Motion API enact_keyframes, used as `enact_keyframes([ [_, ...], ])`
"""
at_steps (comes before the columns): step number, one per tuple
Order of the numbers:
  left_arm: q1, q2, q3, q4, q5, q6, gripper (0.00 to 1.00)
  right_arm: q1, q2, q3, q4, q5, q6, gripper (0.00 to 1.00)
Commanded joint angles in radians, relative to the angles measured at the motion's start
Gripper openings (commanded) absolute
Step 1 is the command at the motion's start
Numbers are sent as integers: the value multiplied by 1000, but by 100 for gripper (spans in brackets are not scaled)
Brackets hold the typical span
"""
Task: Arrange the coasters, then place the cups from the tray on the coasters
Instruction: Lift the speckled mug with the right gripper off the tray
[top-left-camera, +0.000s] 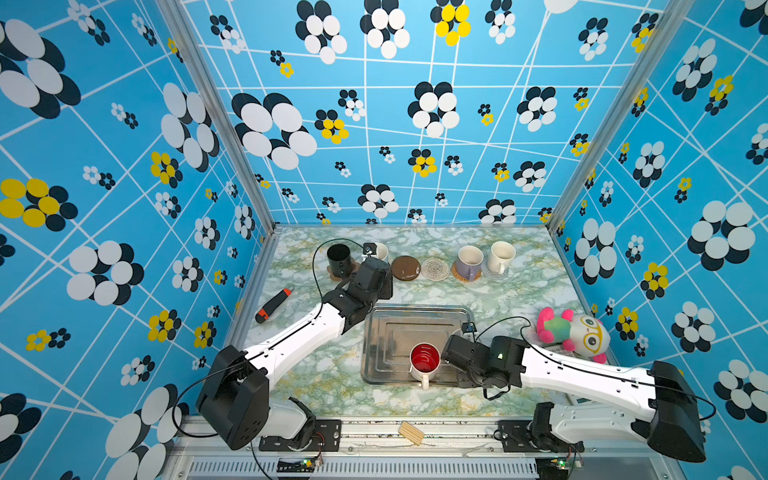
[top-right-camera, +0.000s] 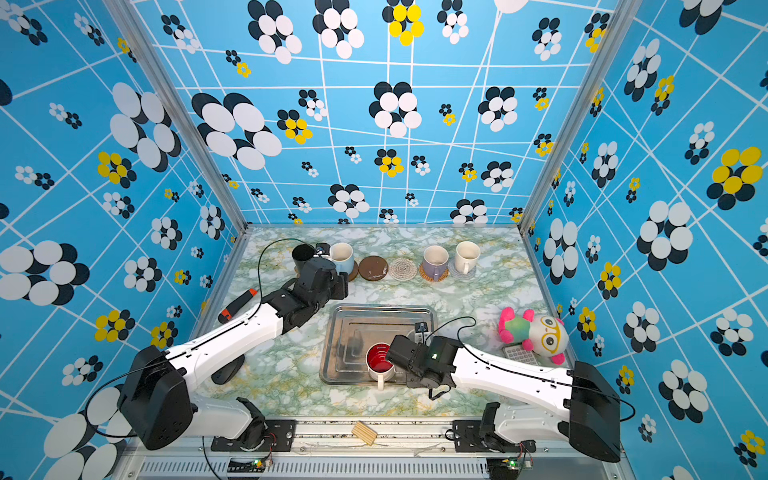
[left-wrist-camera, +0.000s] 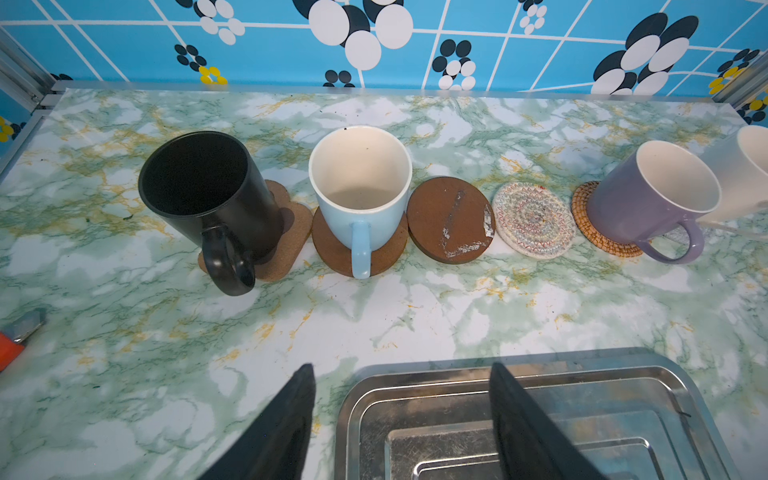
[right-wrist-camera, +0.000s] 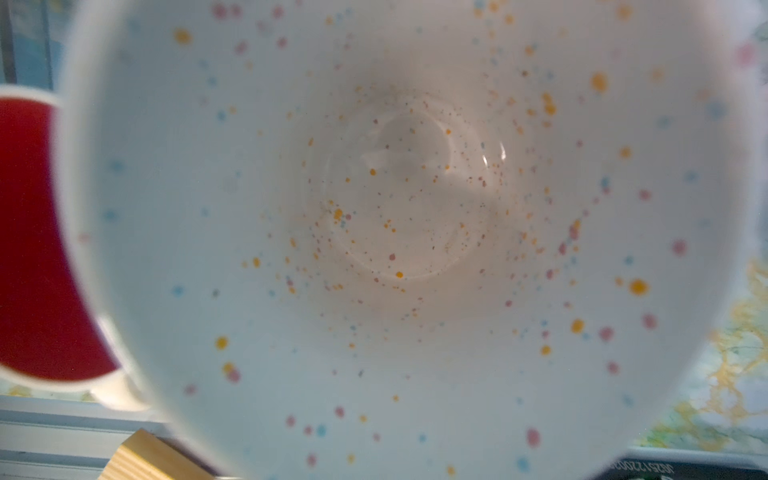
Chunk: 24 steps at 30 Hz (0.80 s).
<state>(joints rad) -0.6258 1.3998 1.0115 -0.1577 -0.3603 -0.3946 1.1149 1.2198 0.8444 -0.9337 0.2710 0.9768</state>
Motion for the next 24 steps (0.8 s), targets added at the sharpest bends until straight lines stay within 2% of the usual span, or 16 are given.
enact_keyframes([
  [1, 3, -9, 23, -20, -14, 12, 67, -29, -32, 40, 18, 41, -47, 0],
  [15, 6, -10, 18, -14, -29, 14, 67, -135, 11, 146, 36, 43, -219, 0],
  [24, 19, -6, 9, -4, -24, 13, 67, -218, 53, 184, 100, -35, -293, 0],
])
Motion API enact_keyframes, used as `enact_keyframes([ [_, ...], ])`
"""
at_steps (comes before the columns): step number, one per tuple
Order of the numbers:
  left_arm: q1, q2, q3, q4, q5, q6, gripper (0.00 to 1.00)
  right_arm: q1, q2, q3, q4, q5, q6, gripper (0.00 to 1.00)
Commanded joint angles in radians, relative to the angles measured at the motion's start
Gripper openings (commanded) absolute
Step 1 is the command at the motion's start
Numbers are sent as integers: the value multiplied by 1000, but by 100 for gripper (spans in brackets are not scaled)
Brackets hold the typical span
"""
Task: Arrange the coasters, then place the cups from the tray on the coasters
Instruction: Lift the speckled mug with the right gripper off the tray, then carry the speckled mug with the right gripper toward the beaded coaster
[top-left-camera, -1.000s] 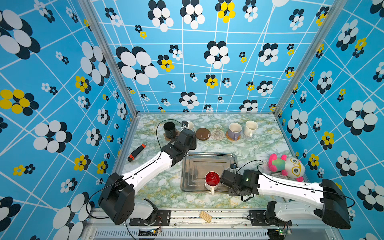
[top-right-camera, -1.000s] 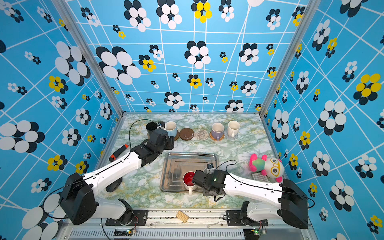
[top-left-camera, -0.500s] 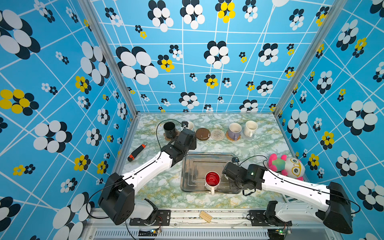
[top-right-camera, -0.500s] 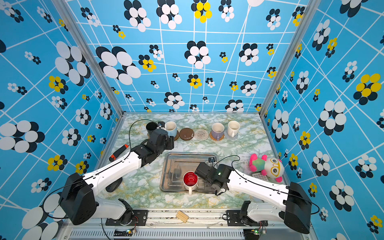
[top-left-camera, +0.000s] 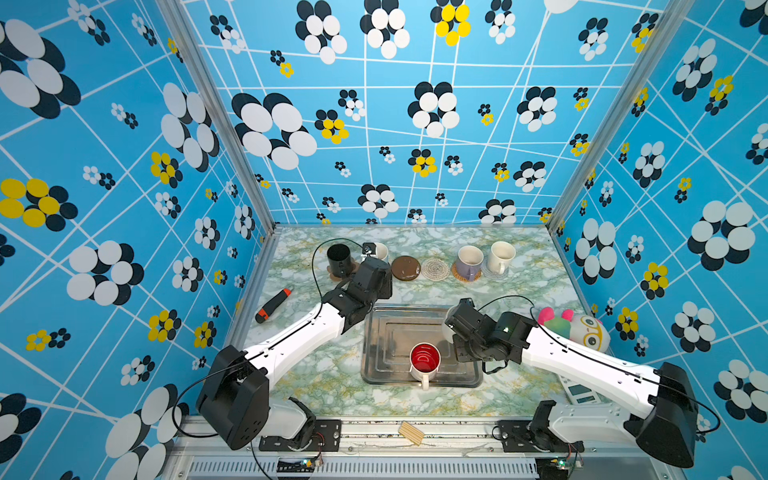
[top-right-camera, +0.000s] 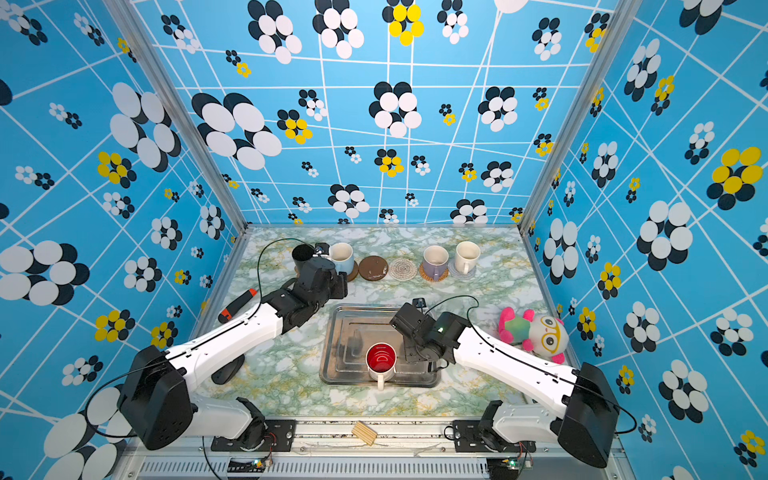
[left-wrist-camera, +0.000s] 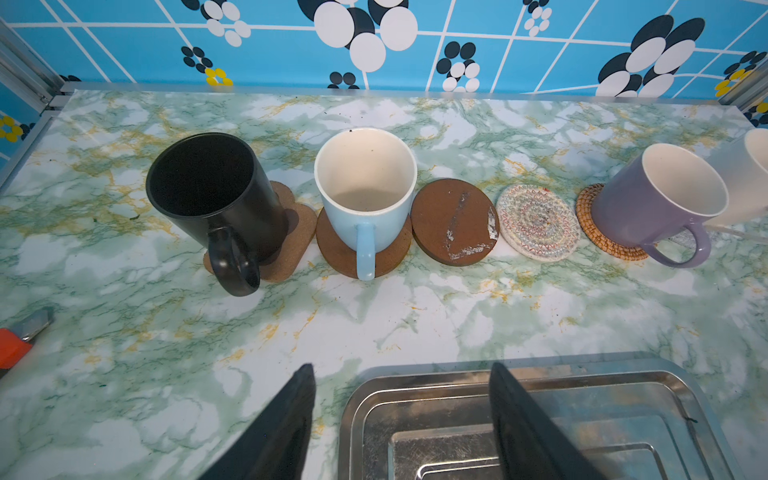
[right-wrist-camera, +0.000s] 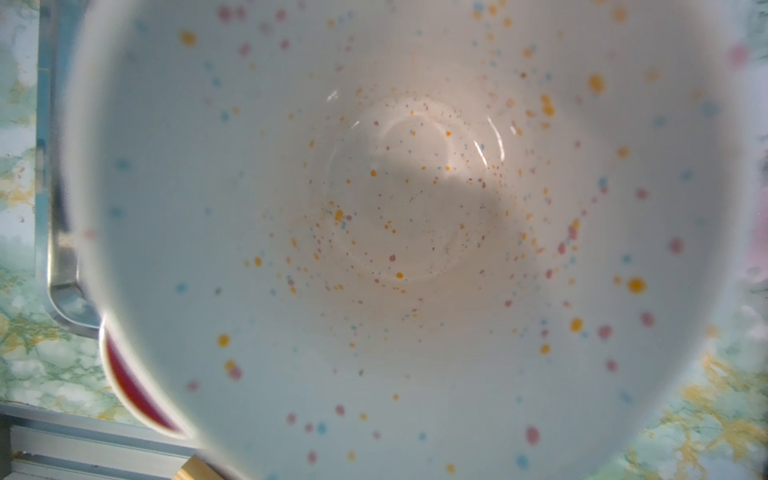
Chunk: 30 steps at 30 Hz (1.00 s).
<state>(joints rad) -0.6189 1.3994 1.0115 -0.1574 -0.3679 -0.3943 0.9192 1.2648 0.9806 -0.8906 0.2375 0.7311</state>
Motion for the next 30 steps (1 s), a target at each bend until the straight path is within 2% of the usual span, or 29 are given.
enact_keyframes([
  [1, 16, -4, 6, 2, -10, 11, 67, -31, 17, 54, 64, -9, -58, 0],
  [22, 64, -4, -28, 50, 47, -17, 66, -182, 218, 234, 120, -23, -288, 0],
  [30, 73, 3, -30, 53, 52, -20, 67, -233, 261, 317, 176, -44, -337, 0],
])
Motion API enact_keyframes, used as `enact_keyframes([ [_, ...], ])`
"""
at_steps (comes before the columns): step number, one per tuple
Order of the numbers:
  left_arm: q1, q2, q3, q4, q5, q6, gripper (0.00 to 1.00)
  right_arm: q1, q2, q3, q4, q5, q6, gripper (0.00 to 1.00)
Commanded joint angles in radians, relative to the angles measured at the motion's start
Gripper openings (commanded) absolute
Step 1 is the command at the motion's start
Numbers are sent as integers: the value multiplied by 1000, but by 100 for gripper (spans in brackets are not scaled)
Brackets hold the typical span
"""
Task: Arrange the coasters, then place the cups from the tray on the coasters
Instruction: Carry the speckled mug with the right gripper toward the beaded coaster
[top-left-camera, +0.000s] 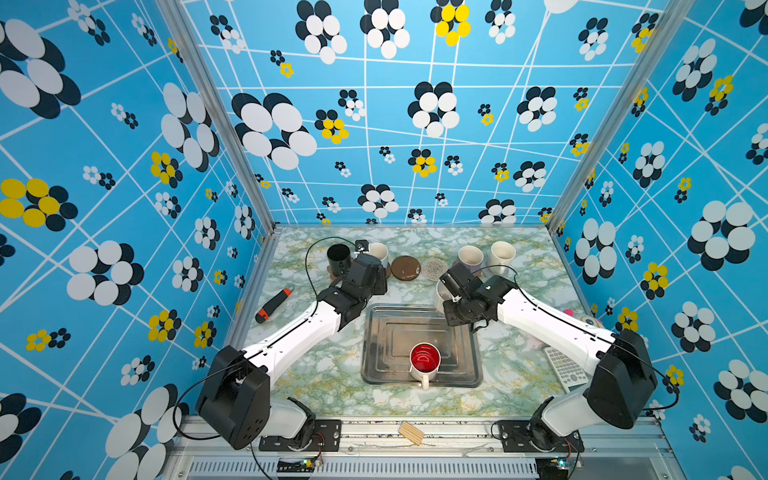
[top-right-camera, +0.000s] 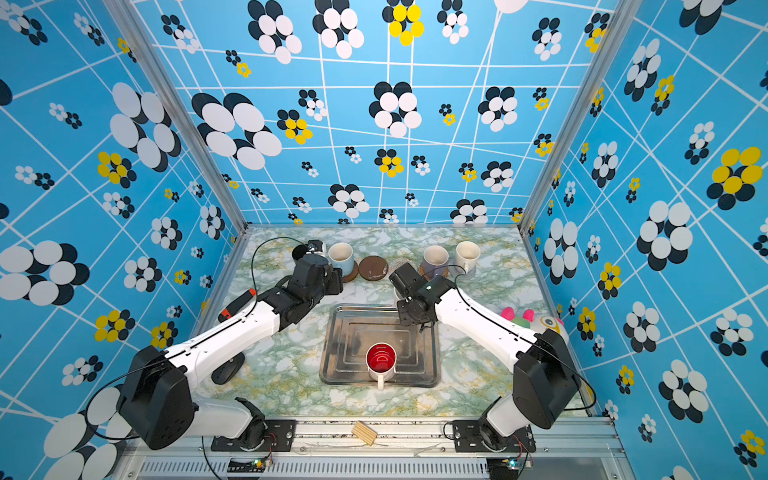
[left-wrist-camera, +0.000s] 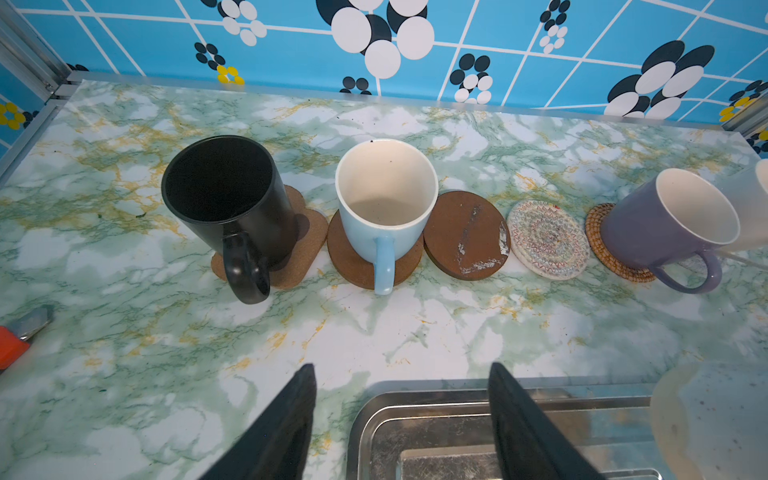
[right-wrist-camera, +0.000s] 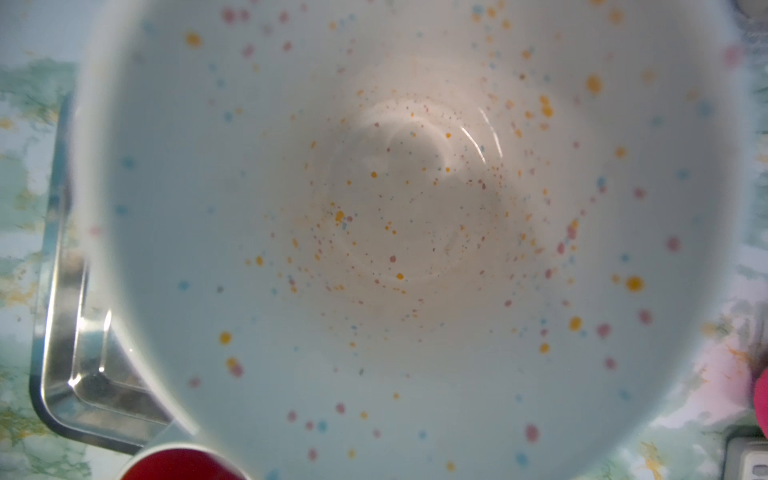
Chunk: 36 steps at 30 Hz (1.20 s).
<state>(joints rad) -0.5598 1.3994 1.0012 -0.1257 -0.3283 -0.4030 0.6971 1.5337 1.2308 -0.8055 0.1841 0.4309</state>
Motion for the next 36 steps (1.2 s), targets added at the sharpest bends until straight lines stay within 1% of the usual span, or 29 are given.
enact_keyframes([
  [1, 14, 4, -19, 20, 14, -10, 66, -17, -1, 79, 100, 5, -42, 0],
  [19, 29, 18, -19, 18, 23, -16, 66, -132, 171, 272, 118, -22, -122, 0],
  [26, 34, 15, -23, 18, 23, -16, 66, -153, 257, 363, 90, -45, -154, 0],
  [28, 35, 13, -21, 12, 23, -15, 66, -156, 281, 423, 79, -48, -166, 0],
  [36, 40, 21, -19, 12, 24, -15, 66, -172, 371, 534, 44, -64, -193, 0],
])
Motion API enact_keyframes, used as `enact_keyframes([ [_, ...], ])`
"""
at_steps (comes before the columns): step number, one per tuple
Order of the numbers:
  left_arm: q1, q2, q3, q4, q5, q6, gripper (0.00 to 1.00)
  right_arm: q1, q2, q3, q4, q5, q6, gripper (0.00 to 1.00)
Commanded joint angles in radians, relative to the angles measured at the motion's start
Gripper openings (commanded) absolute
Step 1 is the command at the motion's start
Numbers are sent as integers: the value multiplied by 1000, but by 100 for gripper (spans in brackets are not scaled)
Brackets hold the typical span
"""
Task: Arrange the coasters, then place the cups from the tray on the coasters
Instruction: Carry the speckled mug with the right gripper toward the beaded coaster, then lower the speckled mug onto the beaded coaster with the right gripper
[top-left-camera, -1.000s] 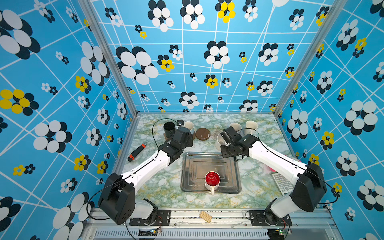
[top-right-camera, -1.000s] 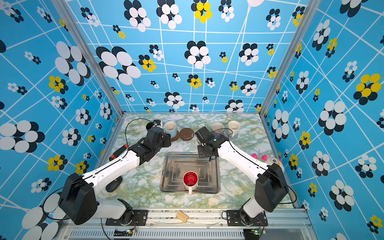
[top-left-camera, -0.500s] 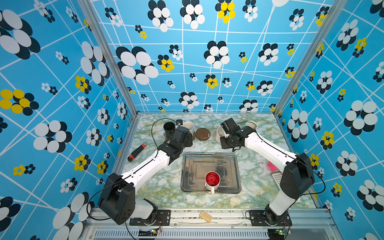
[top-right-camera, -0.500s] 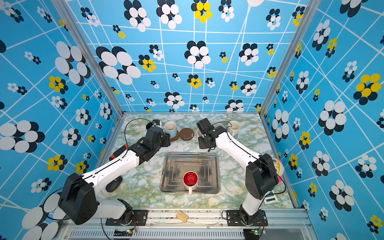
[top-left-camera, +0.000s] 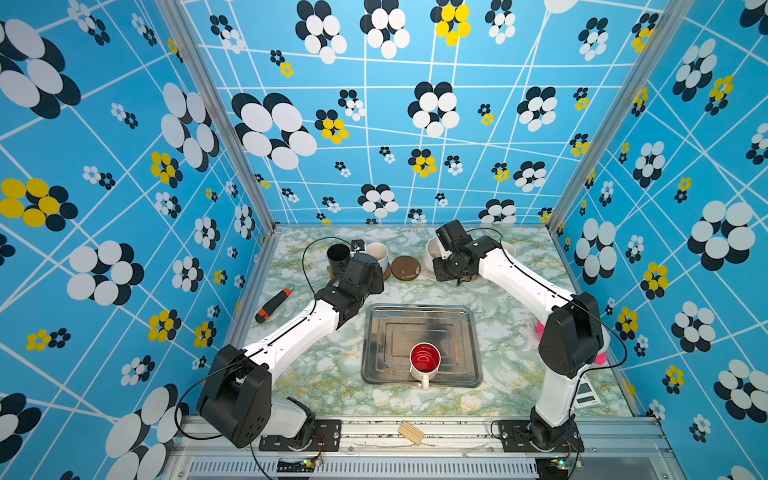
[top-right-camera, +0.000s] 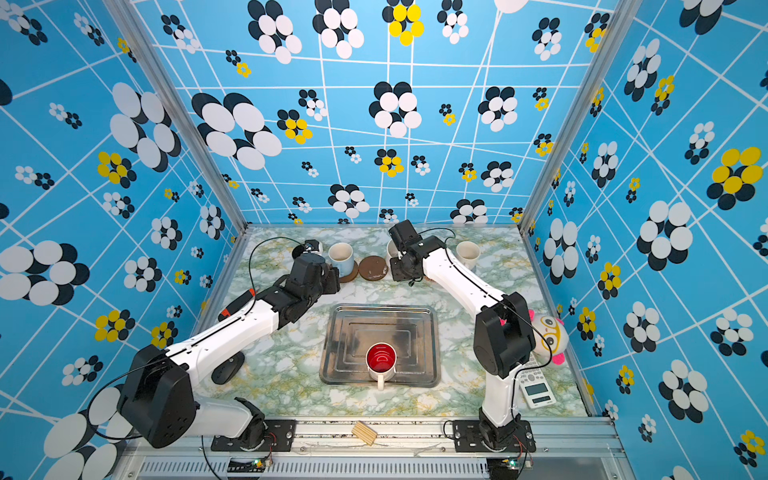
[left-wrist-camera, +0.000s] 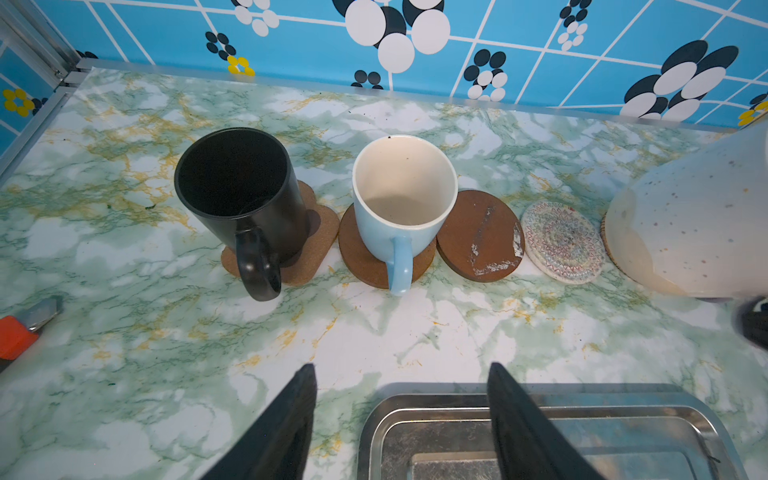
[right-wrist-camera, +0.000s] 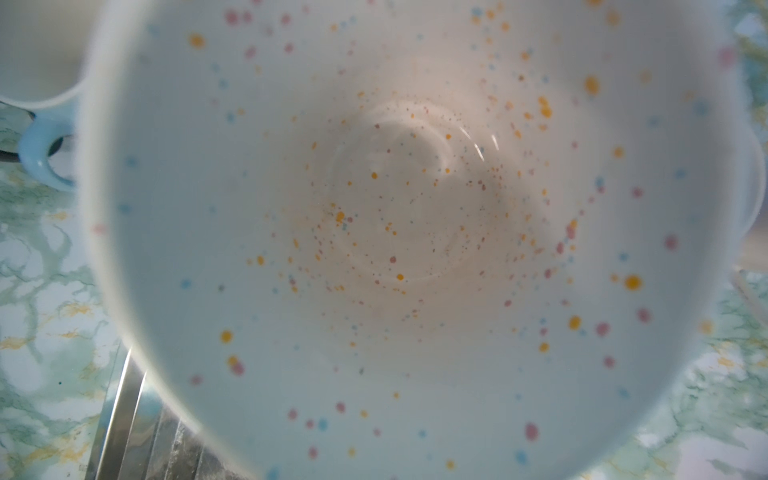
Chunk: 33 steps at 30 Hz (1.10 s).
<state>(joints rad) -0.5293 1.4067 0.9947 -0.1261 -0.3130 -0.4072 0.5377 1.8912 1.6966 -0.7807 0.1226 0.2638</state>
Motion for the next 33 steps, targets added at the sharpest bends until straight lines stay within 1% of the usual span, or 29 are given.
enact_keyframes([
  [1, 9, 15, -12, 13, 9, -11, 66, -15, 27, 83, 12, -6, -27, 0],
  [7, 11, 12, -19, 25, 9, -10, 66, -27, 97, 144, -23, -23, -38, 0],
  [17, 17, 23, -18, 28, 15, -12, 66, -46, 164, 203, -52, -24, -63, 0],
  [33, 22, 23, -21, 28, 18, -13, 66, -69, 201, 213, -57, -18, -67, 0],
])
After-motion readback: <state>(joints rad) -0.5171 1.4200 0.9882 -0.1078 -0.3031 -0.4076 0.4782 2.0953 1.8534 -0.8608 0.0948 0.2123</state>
